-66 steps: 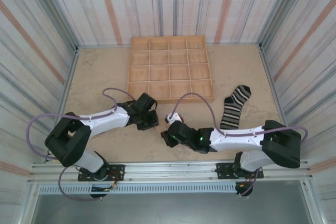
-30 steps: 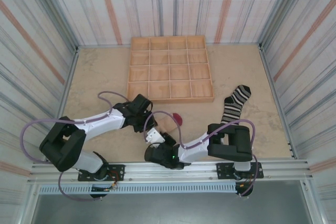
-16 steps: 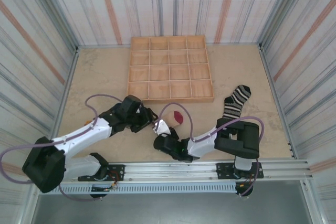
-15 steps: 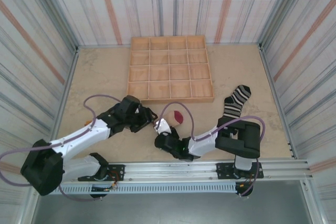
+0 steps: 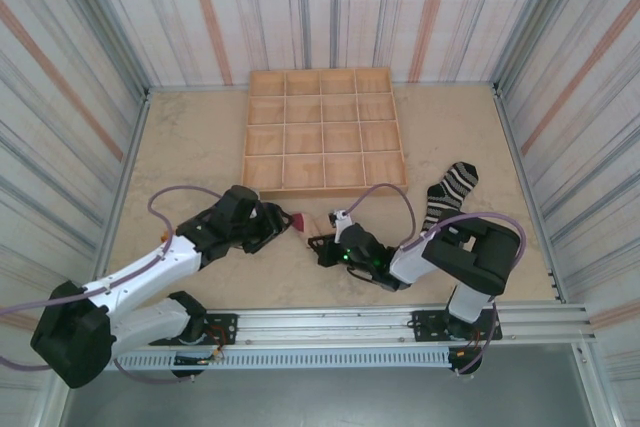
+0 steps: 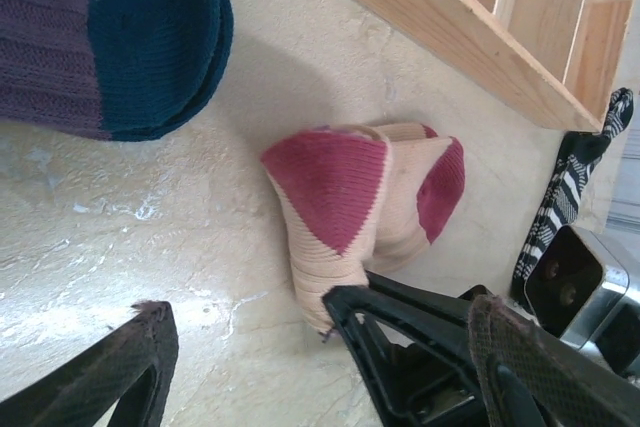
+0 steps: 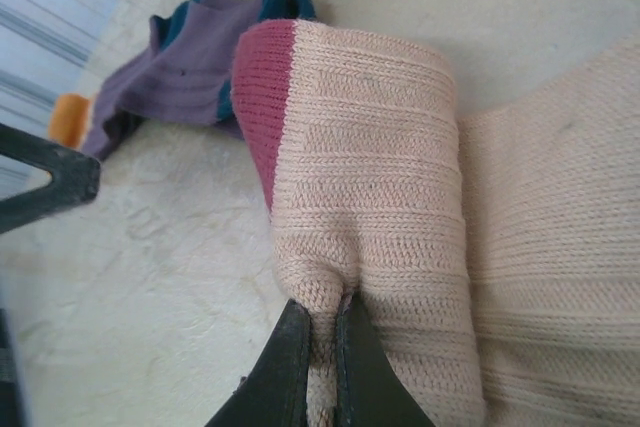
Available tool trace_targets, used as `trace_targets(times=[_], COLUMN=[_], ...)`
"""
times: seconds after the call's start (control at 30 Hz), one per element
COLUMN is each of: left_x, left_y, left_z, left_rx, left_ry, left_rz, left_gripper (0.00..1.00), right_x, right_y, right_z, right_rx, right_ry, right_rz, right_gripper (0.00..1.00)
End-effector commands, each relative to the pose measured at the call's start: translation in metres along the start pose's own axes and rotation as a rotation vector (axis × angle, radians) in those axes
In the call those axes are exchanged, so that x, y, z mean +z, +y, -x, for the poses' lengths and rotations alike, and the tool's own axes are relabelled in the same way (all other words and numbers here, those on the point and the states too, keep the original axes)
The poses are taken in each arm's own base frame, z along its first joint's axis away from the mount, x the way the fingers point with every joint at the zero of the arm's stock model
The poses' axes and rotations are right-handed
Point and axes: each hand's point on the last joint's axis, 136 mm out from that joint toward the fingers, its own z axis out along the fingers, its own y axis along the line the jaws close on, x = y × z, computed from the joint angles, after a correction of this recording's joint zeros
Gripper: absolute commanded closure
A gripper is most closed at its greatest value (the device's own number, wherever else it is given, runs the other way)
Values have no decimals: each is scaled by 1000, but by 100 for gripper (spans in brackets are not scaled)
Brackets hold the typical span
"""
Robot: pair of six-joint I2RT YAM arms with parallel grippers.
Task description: Roll the socks
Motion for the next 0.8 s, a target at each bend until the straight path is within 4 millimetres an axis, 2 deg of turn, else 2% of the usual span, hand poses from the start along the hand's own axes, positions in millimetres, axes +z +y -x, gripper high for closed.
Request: trace_targets(times=[0.0,0.33,0.57,0.77], left_x=[2,8,20,34], left_y=[2,0,-4,-12], left_z=[1,0,-6,-12], left_rx=[-12,13,46,92], left_ry=[-5,8,33,62], left_rz=[-2,2,15,34], left_gripper=[22,25,27,29], right_x=[-17,-31,-46,-52], right_y=[-44,-58,-77,-83], right_z=[-51,-42,-45,-47], right_rx=[204,495,594,644], right_ry=[217,262,259,266], right_rz=[-97,-88,-125,-113], right_gripper=[100,100,100,100])
